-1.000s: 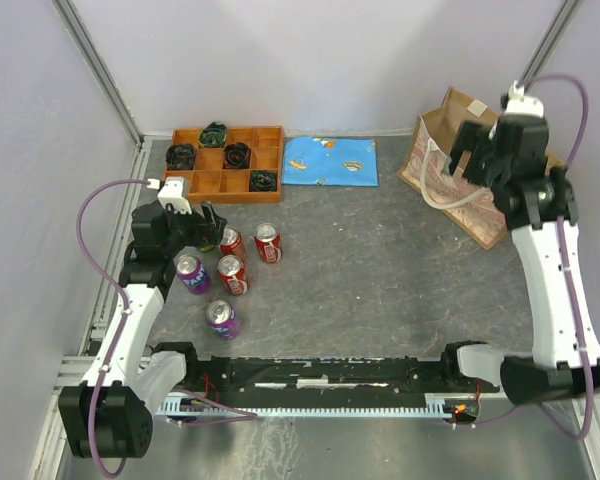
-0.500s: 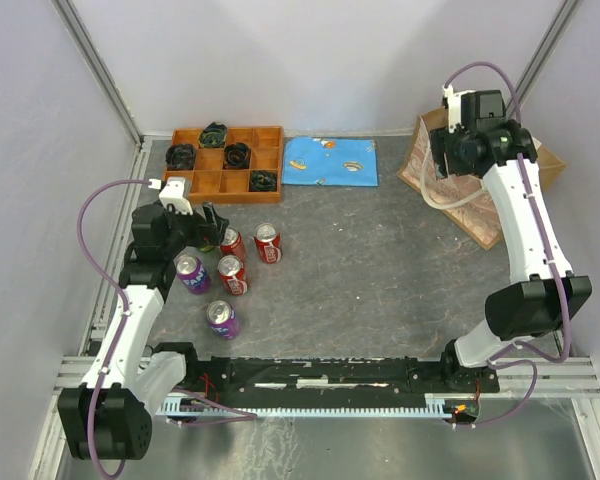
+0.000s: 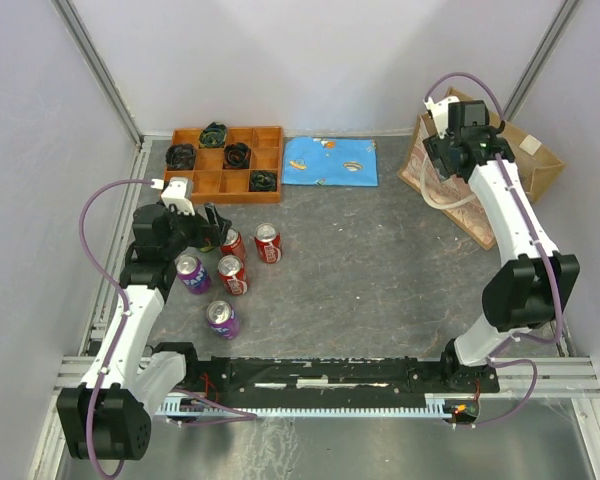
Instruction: Place the beverage into the canvas bag
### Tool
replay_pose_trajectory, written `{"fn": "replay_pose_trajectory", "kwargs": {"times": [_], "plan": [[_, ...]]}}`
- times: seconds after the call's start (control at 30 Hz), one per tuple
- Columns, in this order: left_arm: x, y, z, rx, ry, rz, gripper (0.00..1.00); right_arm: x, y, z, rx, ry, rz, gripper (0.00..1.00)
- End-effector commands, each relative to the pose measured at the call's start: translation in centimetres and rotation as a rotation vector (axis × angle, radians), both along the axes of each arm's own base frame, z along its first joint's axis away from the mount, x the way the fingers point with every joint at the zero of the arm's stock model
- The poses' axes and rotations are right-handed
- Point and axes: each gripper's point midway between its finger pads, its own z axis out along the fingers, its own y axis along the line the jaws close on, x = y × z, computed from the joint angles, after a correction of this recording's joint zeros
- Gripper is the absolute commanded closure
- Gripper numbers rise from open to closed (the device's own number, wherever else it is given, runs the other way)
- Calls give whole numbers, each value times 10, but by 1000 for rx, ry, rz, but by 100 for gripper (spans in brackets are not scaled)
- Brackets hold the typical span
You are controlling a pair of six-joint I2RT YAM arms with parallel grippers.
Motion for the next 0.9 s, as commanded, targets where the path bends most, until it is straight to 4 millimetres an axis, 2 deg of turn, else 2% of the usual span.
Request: {"fn": "replay_pose_trajectory", "kwargs": {"times": [0.0, 0.17, 0.2, 0.27, 0.3, 0.4, 0.53, 0.73, 0.87], "plan": [[3, -3, 15, 4, -53, -21, 1, 30, -3, -6, -59, -54, 31, 24], [3, -5, 23, 1, -65, -35, 1, 26, 0, -20, -46, -30, 59, 32], [4, -7, 24, -4, -68, -43, 1, 24, 1, -22, -42, -23, 63, 43], [4, -10, 27, -12, -70, -59, 1, 18, 4, -22, -19, -13, 64, 85], [4, -11, 29, -17, -72, -64, 1, 13, 6, -18, -3, -14, 60, 99], [6, -15, 37, -28, -83, -83, 1, -4, 16, -8, 66, 1, 45, 100], [9, -23, 49, -39, -88, -118, 1, -37, 38, 4, 91, 61, 8, 100], [18, -36, 63, -73, -79, -155, 1, -89, 91, 5, 118, 77, -8, 100], [24, -45, 68, -89, -71, -178, 1, -121, 126, -3, 161, 115, -26, 100]]}}
